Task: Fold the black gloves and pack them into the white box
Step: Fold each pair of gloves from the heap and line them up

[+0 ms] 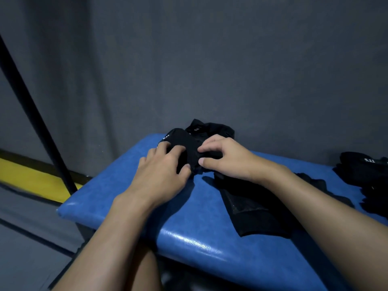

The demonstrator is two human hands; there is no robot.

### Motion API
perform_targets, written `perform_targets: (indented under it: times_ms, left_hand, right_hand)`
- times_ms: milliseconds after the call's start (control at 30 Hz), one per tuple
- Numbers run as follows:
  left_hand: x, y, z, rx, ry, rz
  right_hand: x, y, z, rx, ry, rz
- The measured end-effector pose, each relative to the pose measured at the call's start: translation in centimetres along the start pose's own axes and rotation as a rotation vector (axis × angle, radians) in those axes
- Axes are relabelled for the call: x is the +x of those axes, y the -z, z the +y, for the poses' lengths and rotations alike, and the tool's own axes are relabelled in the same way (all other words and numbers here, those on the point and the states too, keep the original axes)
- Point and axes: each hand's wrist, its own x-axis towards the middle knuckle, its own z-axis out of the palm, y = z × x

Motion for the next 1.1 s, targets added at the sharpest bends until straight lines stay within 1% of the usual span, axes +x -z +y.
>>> perform_targets:
  times_ms: [100, 200, 233, 300, 367, 433, 533, 600, 667, 833, 967, 1100]
  left_hand:
    - [0.0, 1.1, 0.4, -0.041, -0.075, 0.112]
    - [0.5, 3.0, 0.7, -0.024, -0.213, 0.201]
    - [0.7, 3.7, 0.8, -0.027, -0.25, 0.197]
    - [1.2, 4.9, 0.9, -0.049, -0.3, 0.138]
    - [1.5, 5.8, 1.1, -0.069, -0.351, 0.077]
    - [1.7, 6.4, 1.6, -0.092, -0.378, 0.052]
    - [1.7, 6.6, 2.9, -0.135, -0.386, 0.097]
    - [1.6, 6.4, 3.9, -0.217, -0.38, 0.131]
    - [1.6, 6.1, 4.9, -0.347, -0.359, 0.155]
    - [1.5, 5.4, 7.4, -0.701, -0.246, 0.286]
    - [1.0, 5.0, 9.4, -0.915, -0.213, 0.259]
    - [0.9, 4.1, 10.6, -1.063, -0.152, 0.241]
  right_hand:
    - [-0.4, 0.4, -1.0, 0.034, 0.106, 0.046]
    - [-1.0, 1.4, -2.1, -0.035, 0.207, 0.067]
    - [-1.3, 1.8, -2.6, -0.049, 0.233, 0.07]
    - [-2.1, 2.7, -3.5, -0.057, 0.269, 0.079]
    - [-3.0, 3.6, -4.1, -0.06, 0.283, 0.078]
    - [-3.9, 4.3, -4.4, -0.071, 0.286, 0.068]
    - [-5.2, 5.2, -4.6, -0.063, 0.269, 0.085]
    - [-6.0, 5.6, -4.2, -0.03, 0.243, 0.121]
    - [-6.8, 6.1, -3.5, 0.016, 0.225, 0.186]
    - [-10.0, 6.8, -1.1, 0.147, 0.132, 0.357]
    - [-11.8, 6.0, 0.8, 0.182, 0.092, 0.351]
    - [-12.6, 5.7, 1.9, 0.346, 0.04, 0.377]
